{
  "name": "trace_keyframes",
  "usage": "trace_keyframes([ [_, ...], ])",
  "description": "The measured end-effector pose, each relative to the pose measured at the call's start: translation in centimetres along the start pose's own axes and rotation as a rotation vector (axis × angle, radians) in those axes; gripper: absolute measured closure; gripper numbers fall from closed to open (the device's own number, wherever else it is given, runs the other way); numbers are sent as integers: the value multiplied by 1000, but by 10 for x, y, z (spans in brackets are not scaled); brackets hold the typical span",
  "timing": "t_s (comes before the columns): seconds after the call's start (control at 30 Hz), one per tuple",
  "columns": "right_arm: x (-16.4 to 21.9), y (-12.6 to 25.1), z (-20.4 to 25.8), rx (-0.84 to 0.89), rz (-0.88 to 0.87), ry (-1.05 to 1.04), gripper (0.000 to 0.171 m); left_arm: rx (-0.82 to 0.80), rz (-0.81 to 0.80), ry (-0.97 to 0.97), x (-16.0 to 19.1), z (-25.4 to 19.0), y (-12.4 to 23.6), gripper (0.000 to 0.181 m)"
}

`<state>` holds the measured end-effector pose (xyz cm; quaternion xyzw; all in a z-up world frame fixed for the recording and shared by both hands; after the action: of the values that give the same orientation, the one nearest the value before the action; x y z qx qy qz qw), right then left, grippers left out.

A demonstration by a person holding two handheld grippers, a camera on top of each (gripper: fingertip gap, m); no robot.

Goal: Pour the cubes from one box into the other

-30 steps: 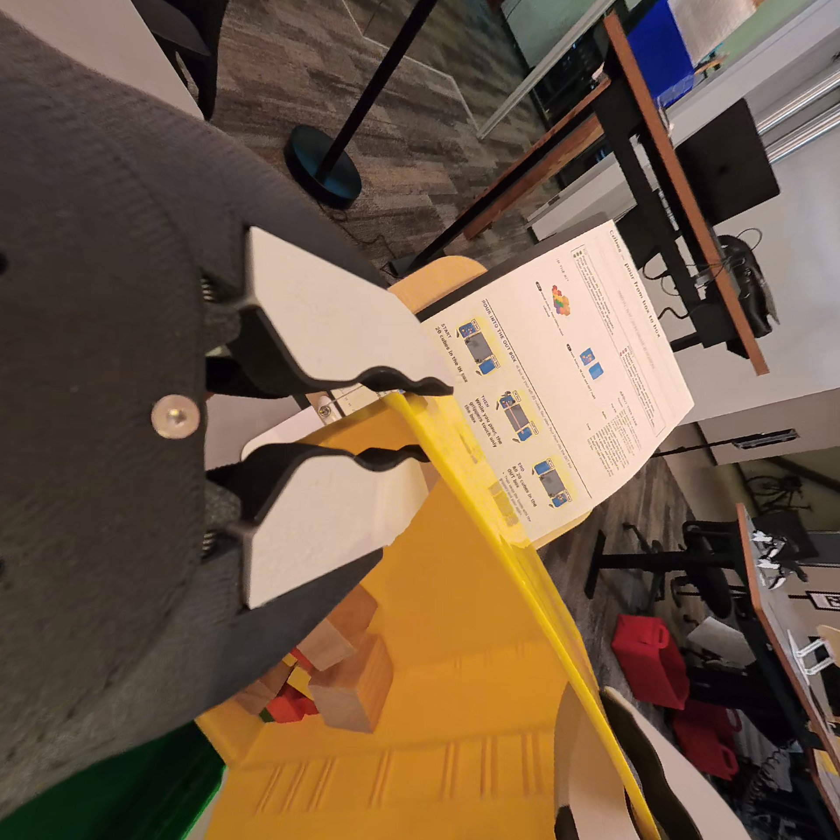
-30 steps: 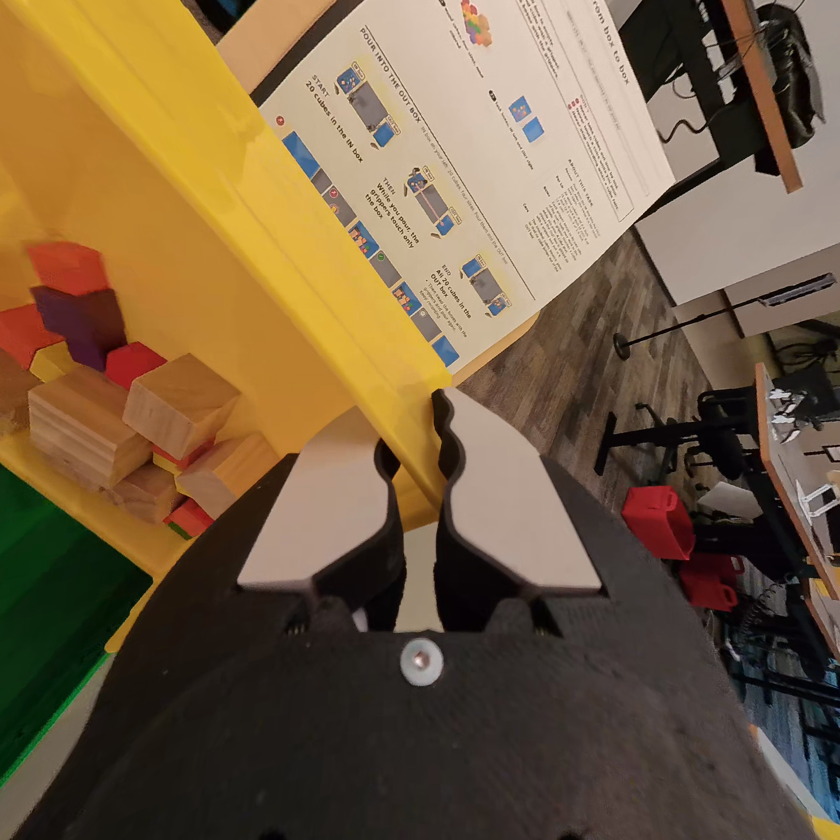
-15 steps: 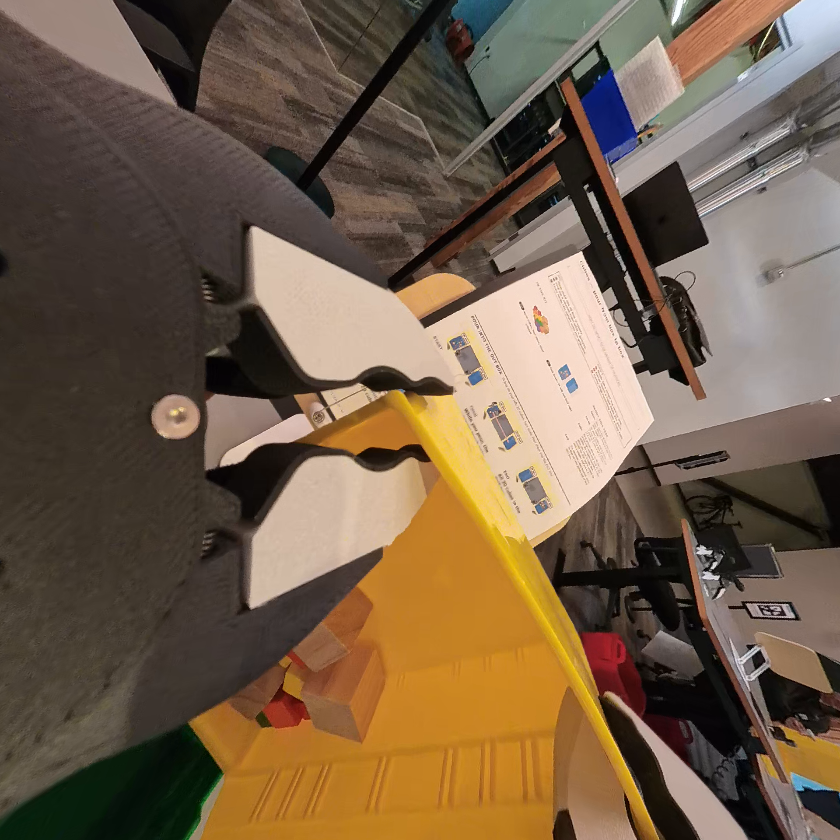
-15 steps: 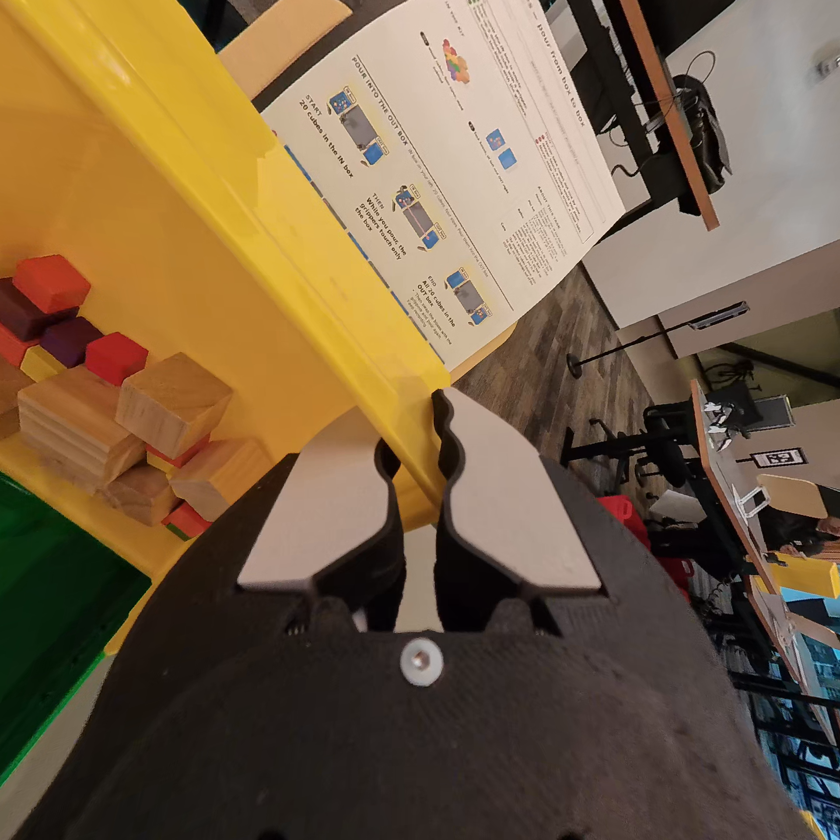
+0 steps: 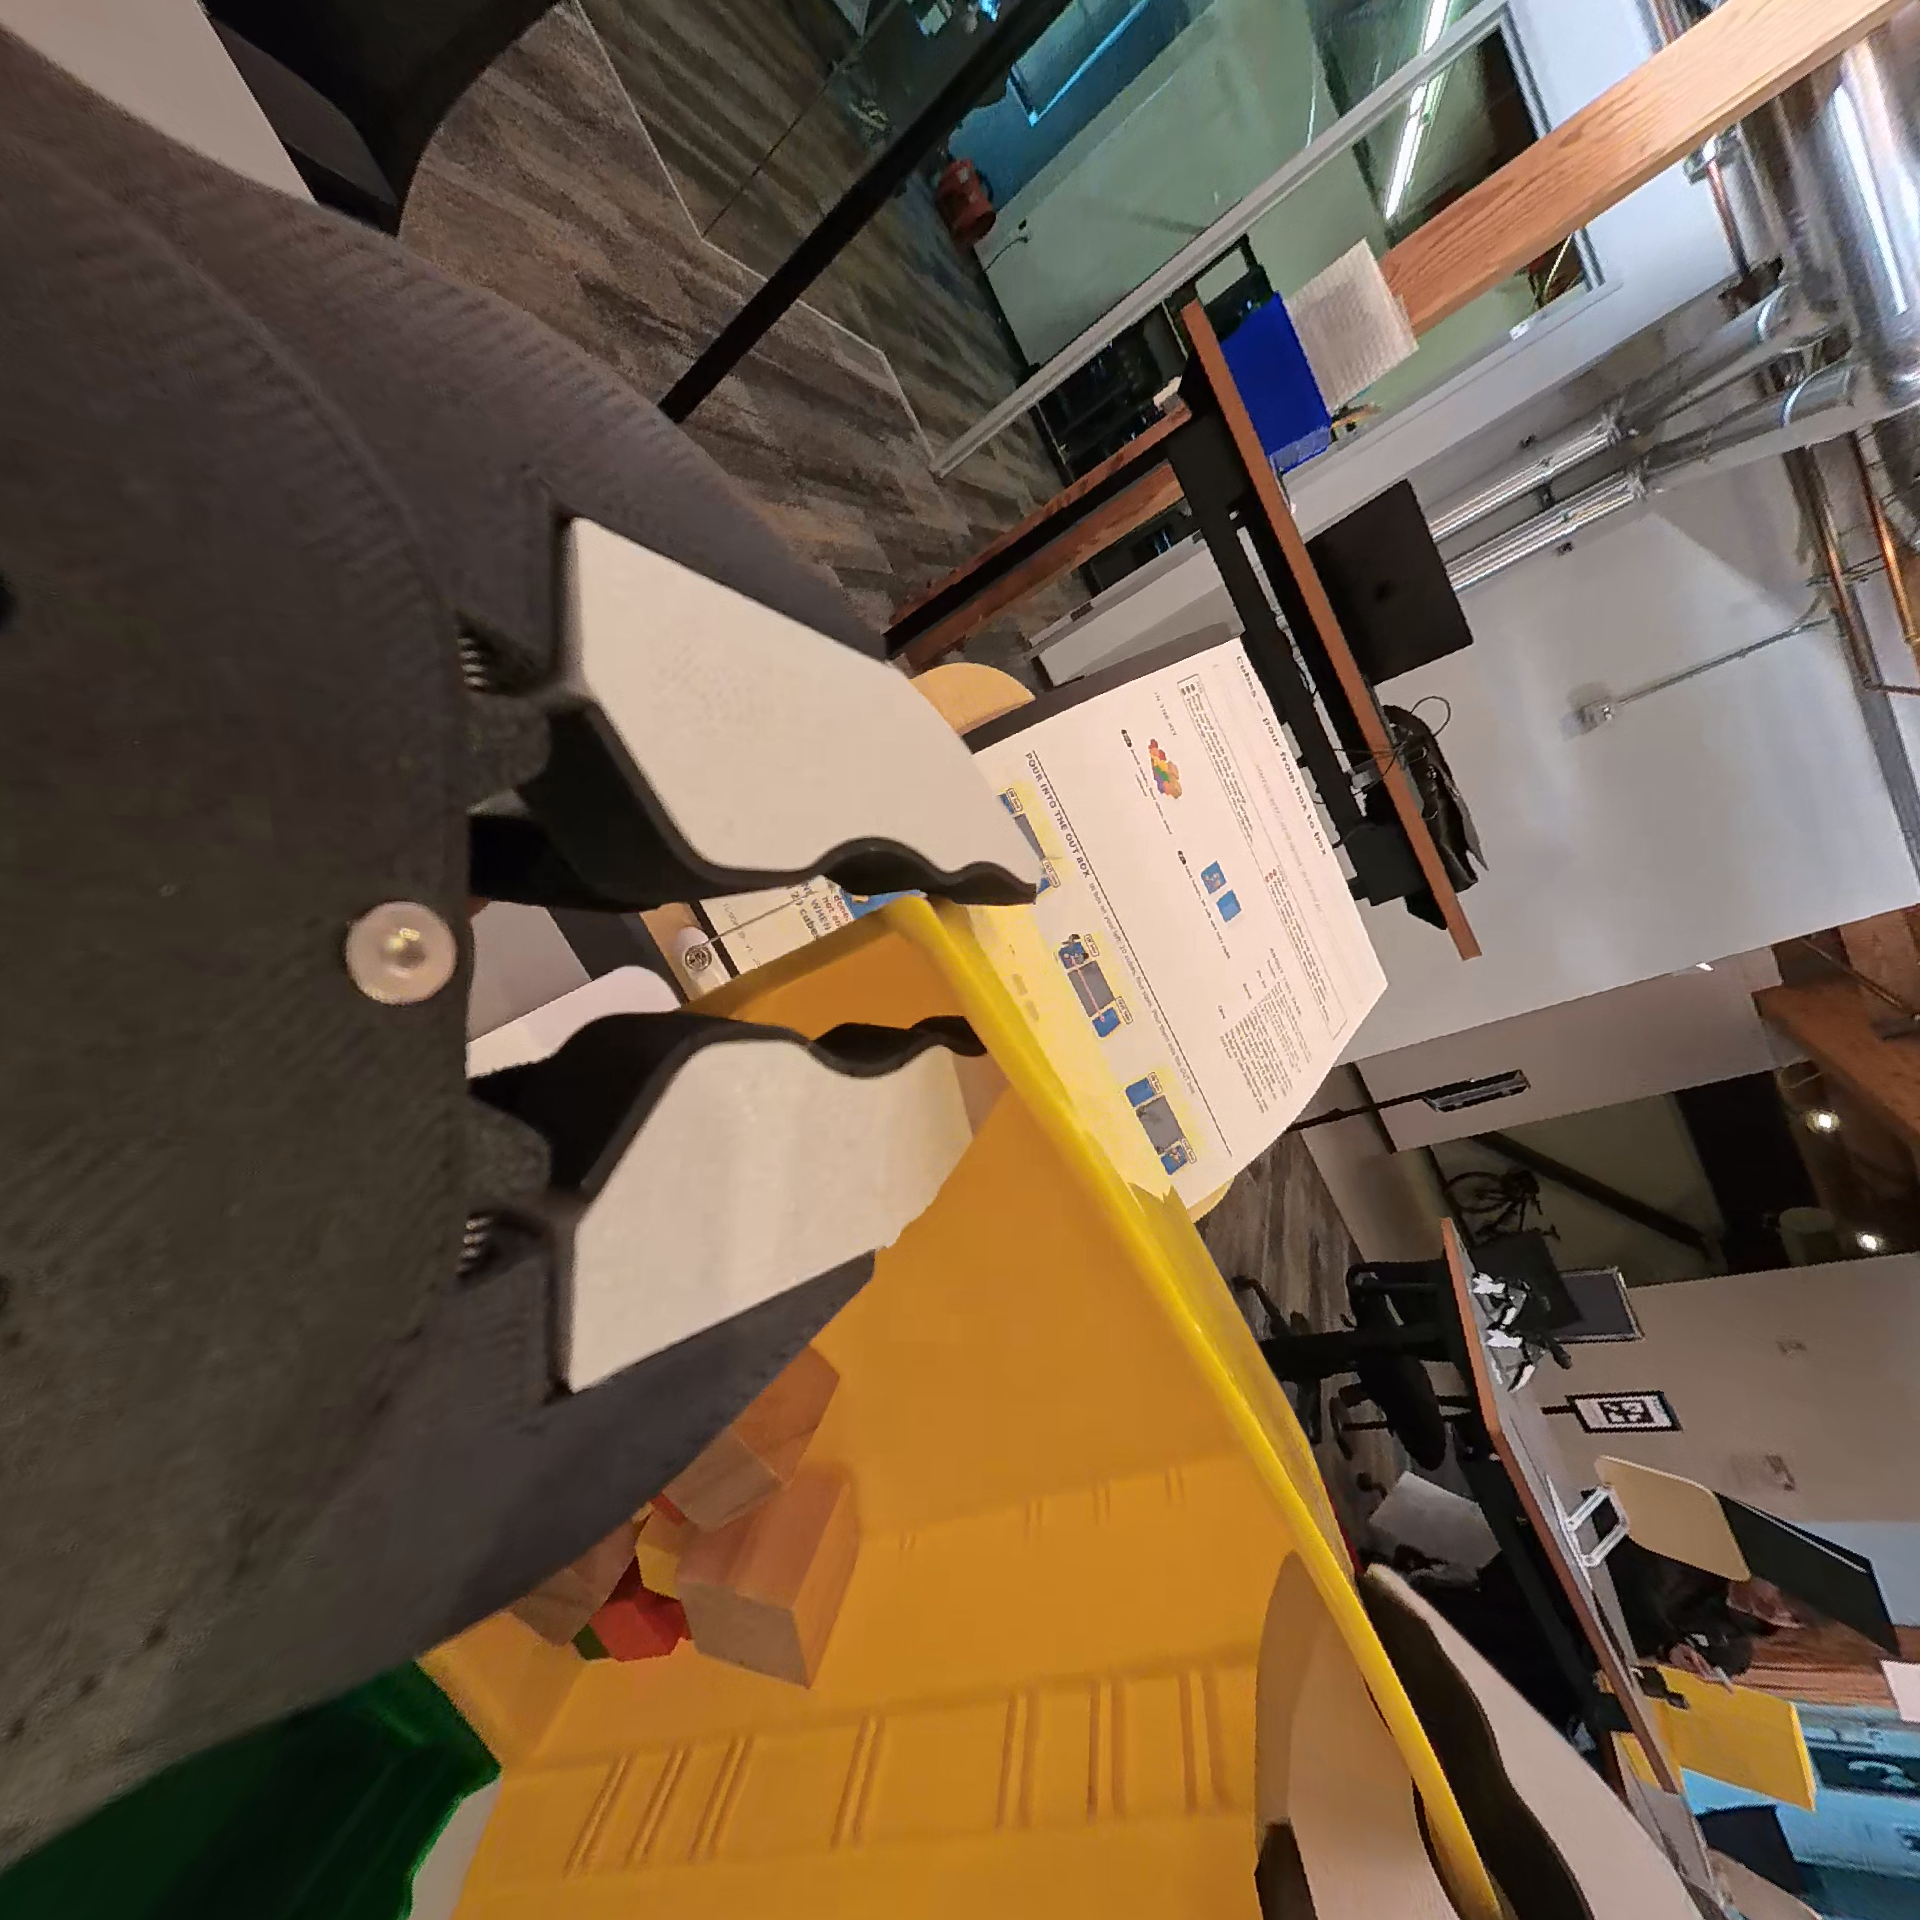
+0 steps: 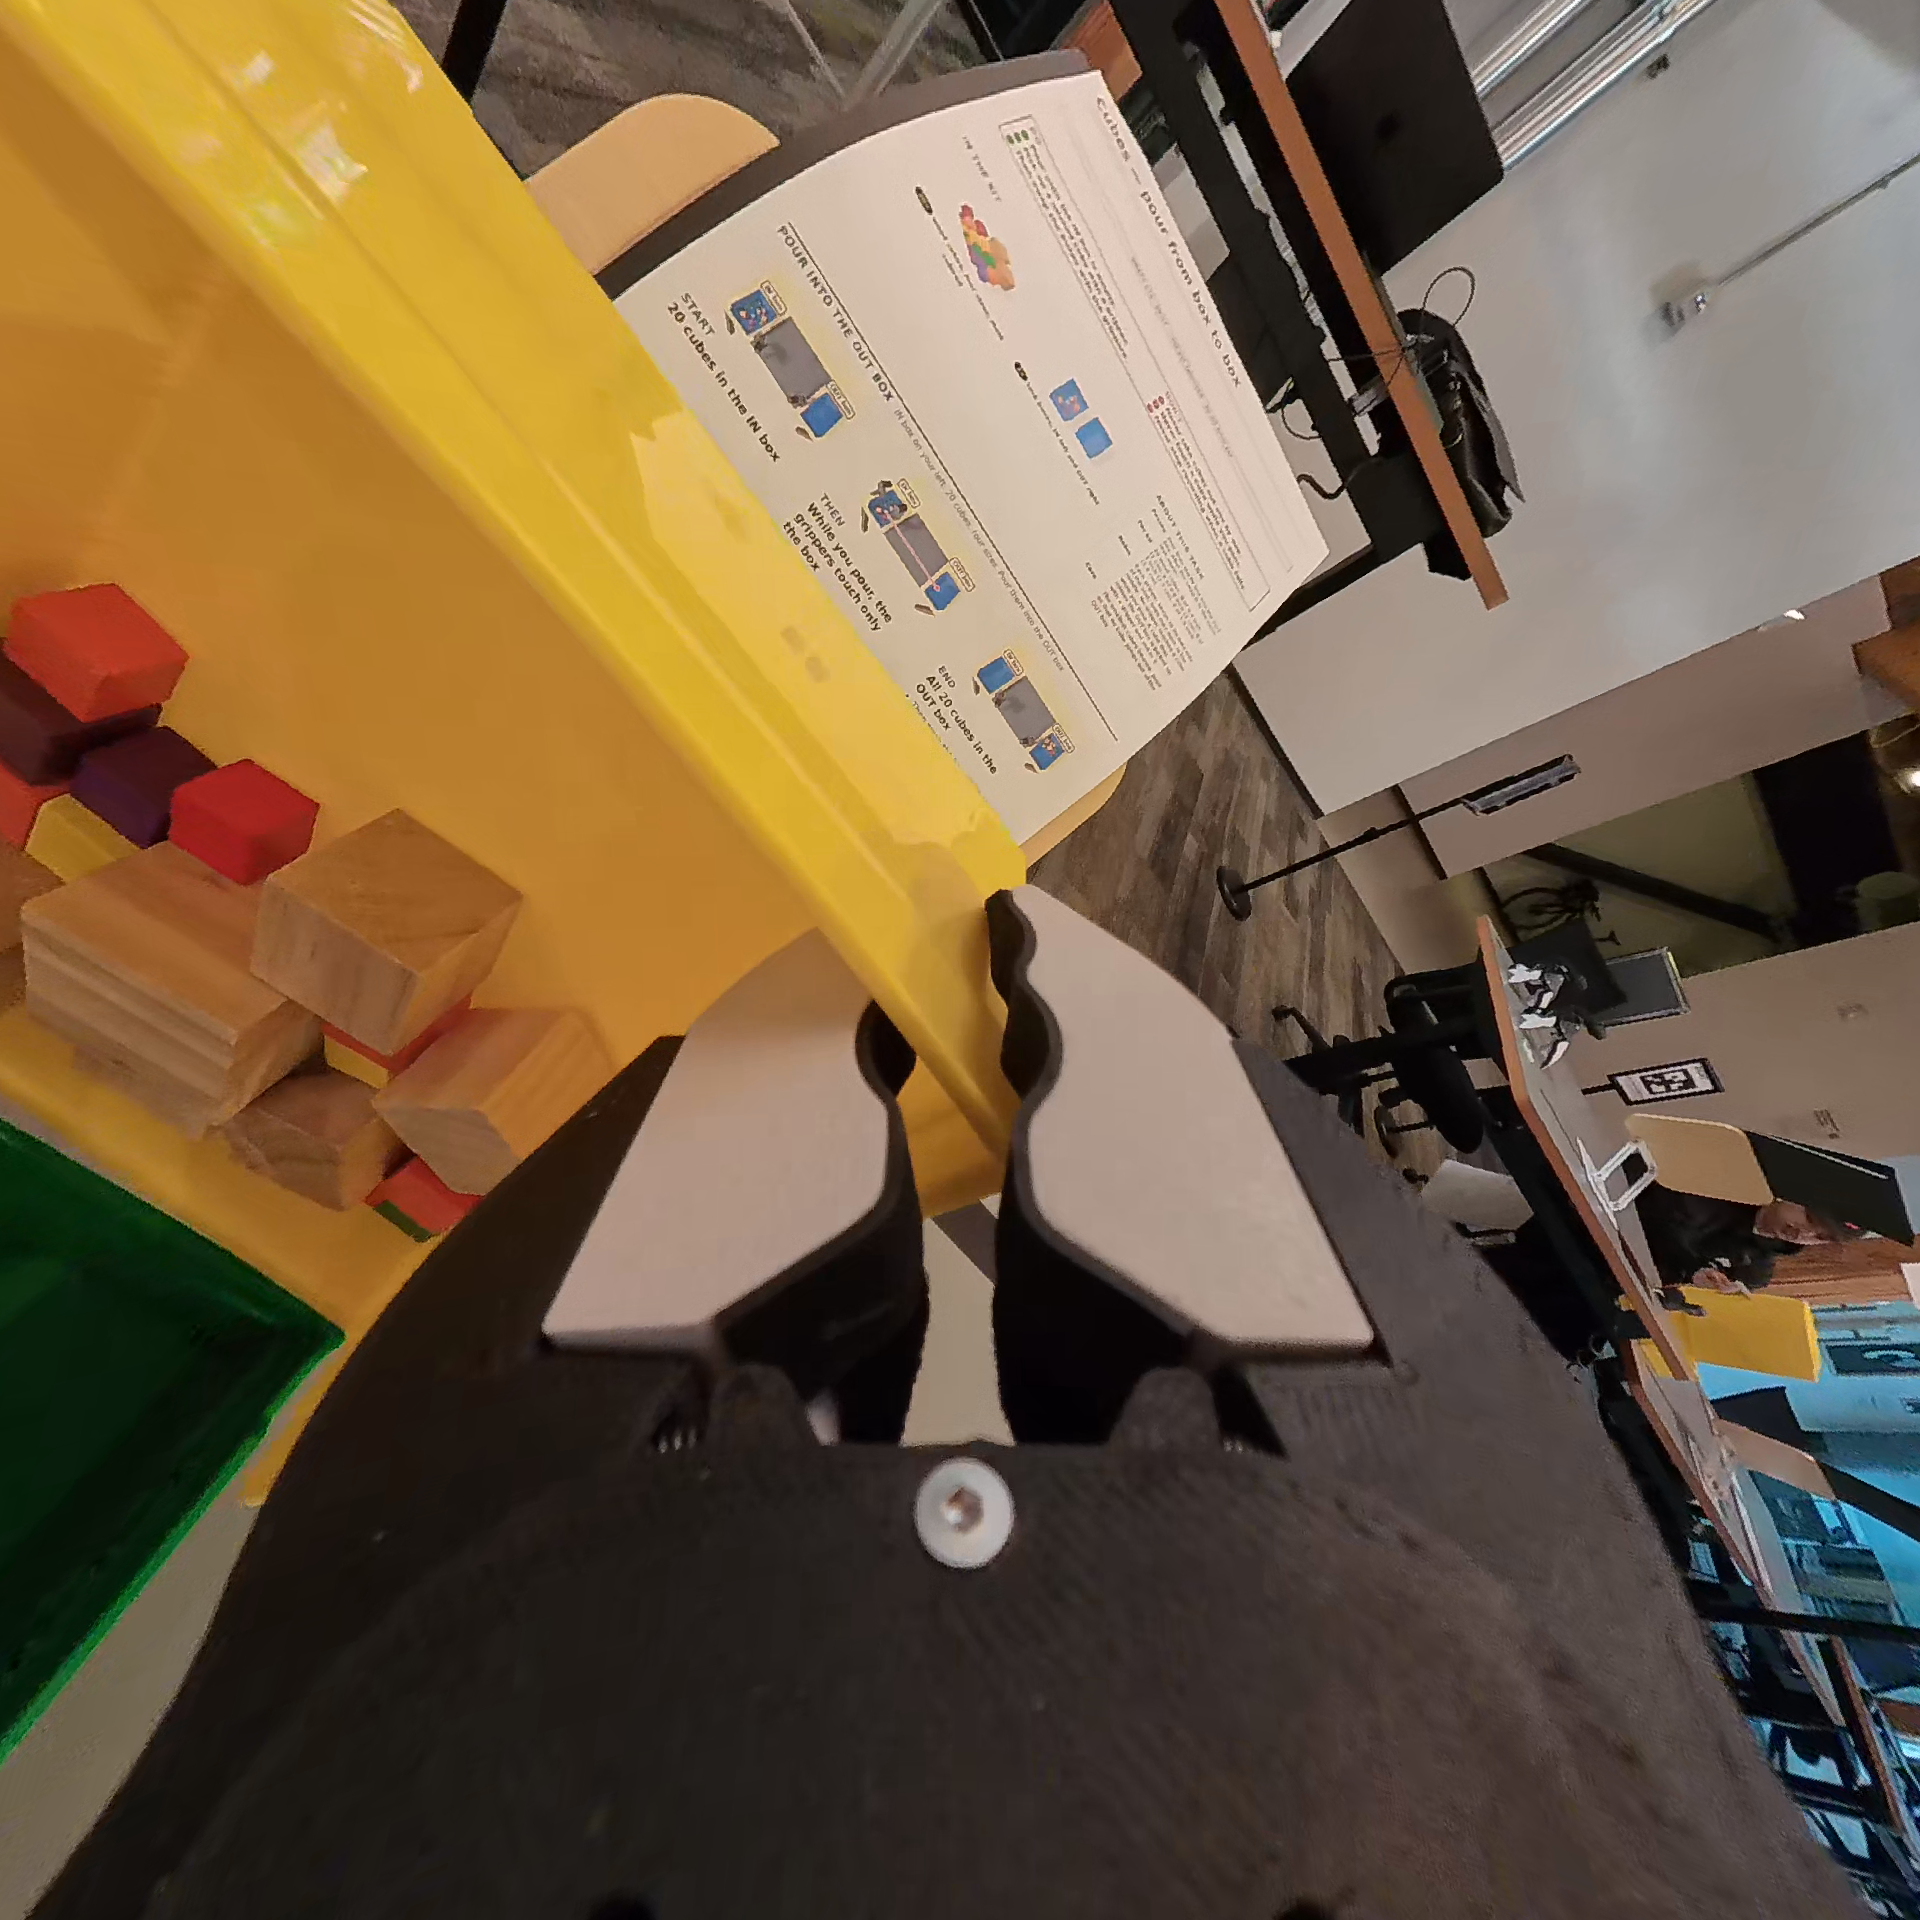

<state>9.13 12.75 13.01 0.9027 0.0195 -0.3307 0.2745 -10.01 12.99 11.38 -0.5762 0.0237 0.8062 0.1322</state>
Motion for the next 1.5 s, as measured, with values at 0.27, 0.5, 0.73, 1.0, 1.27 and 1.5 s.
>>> trace_keyframes([
  [0.27, 3, 7, 7, 29, -30, 18, 164, -19, -39, -6, -1, -2, 11, 161],
  [0.5, 3, 11, 12, 46, -51, 39, 163, -32, -61, -7, 1, -3, 20, 161],
  [0.73, 4, 14, 20, 70, -64, 67, 164, -50, -86, 7, 7, -3, 29, 161],
  [1.0, 8, 18, 25, 81, -90, 66, 164, -65, -121, -9, 6, -6, 36, 161],
  [1.27, 8, 23, 28, 109, -105, 75, 164, -79, -149, -21, 3, -7, 42, 161],
  [1.5, 6, 31, 32, 157, -118, 97, 165, -96, -187, -28, -2, -6, 50, 161],
])
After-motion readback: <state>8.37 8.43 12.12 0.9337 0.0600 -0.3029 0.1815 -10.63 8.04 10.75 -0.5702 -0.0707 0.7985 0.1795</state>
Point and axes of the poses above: each gripper's, where its closed fingertips meet, y back along the fingers, x out of its underside, z = x × y across the jaws, the point moved 7 cm from there along y, back along the fingers, and after that the axes turned 13 degrees about -x, right-handed, at the moved point
